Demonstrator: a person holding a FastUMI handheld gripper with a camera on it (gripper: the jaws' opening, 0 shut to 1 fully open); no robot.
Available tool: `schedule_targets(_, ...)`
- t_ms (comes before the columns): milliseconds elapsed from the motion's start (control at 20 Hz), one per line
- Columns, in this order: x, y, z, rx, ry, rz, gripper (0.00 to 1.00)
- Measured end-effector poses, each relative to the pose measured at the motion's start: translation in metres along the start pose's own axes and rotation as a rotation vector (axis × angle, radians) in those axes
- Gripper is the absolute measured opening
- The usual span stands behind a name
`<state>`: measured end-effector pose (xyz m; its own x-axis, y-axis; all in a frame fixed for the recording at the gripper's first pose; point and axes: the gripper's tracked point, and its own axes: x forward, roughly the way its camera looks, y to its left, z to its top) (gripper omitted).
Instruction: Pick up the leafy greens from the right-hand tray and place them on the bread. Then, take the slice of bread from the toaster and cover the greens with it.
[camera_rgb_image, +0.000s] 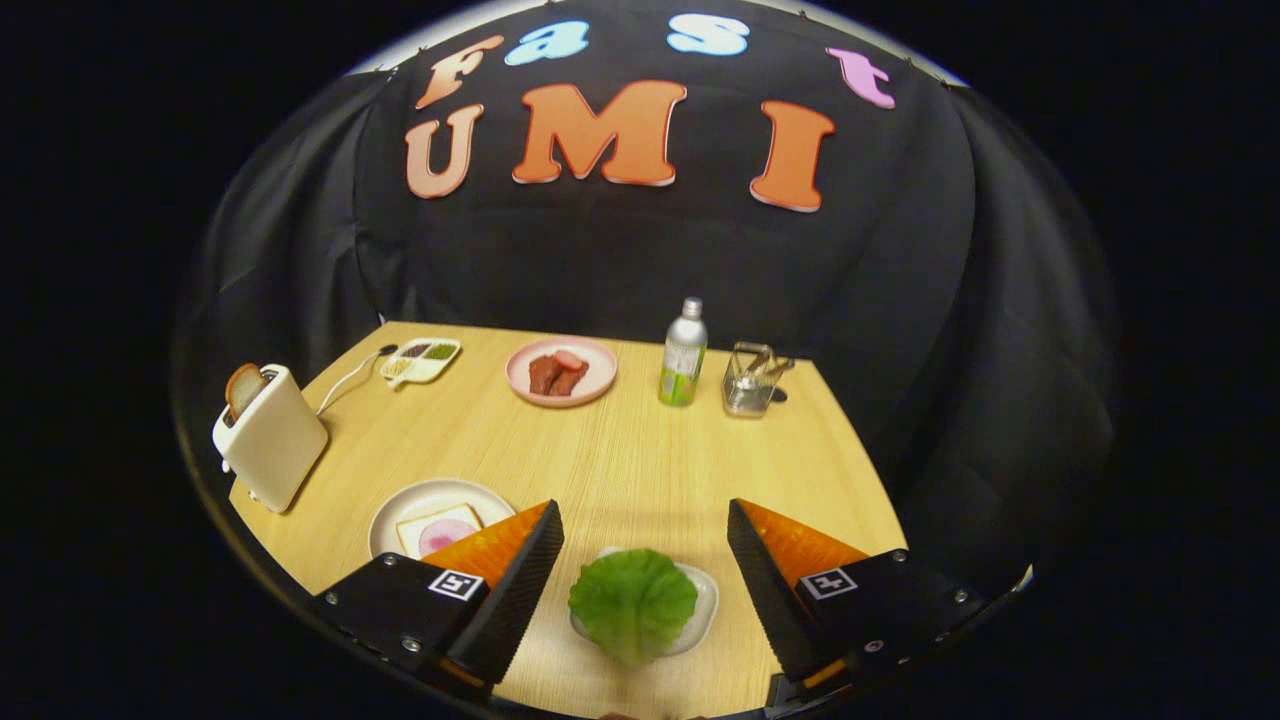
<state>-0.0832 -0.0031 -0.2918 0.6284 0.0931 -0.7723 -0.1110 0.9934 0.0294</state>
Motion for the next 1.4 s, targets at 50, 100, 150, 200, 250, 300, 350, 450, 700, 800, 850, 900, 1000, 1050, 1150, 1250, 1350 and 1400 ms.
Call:
schedule_targets(50, 0.007, 0.001, -0.017, 0.017, 0.057, 0.012, 0.99)
schedule_targets(100, 0.011, 0.000, -0.034, 0.028, 0.115, 0.020, 0.99)
schedule_targets(150, 0.015, 0.001, -0.053, 0.031, 0.171, 0.030, 0.99)
schedule_targets(200, 0.022, 0.000, -0.068, 0.031, 0.219, 0.036, 0.99)
schedule_targets(250, 0.027, -0.001, -0.081, 0.024, 0.265, 0.041, 0.99)
schedule_targets(300, 0.033, -0.002, -0.093, 0.010, 0.304, 0.043, 0.99)
schedule_targets(350, 0.038, -0.003, -0.106, -0.006, 0.342, 0.048, 0.99)
schedule_targets(450, 0.046, 0.002, -0.120, -0.023, 0.397, 0.073, 0.99)
schedule_targets(700, 0.065, 0.005, -0.148, -0.056, 0.516, 0.088, 0.99)
schedule_targets(800, 0.072, 0.006, -0.153, -0.073, 0.540, 0.083, 0.99)
schedule_targets(850, 0.076, 0.006, -0.154, -0.084, 0.546, 0.084, 0.99)
schedule_targets(900, 0.078, 0.009, -0.156, -0.080, 0.557, 0.098, 0.99)
schedule_targets(1000, 0.081, 0.011, -0.150, -0.085, 0.543, 0.108, 0.98)
schedule_targets(1050, 0.082, 0.010, -0.149, -0.089, 0.543, 0.113, 0.97)
schedule_targets(1150, 0.081, 0.006, -0.151, -0.092, 0.540, 0.118, 0.95)
schedule_targets(1250, 0.081, 0.002, -0.151, -0.103, 0.526, 0.125, 0.83)
schedule_targets(1350, 0.082, -0.001, -0.150, -0.088, 0.520, 0.117, 0.66)
schedule_targets(1400, 0.082, 0.000, -0.152, -0.075, 0.523, 0.104, 0.51)
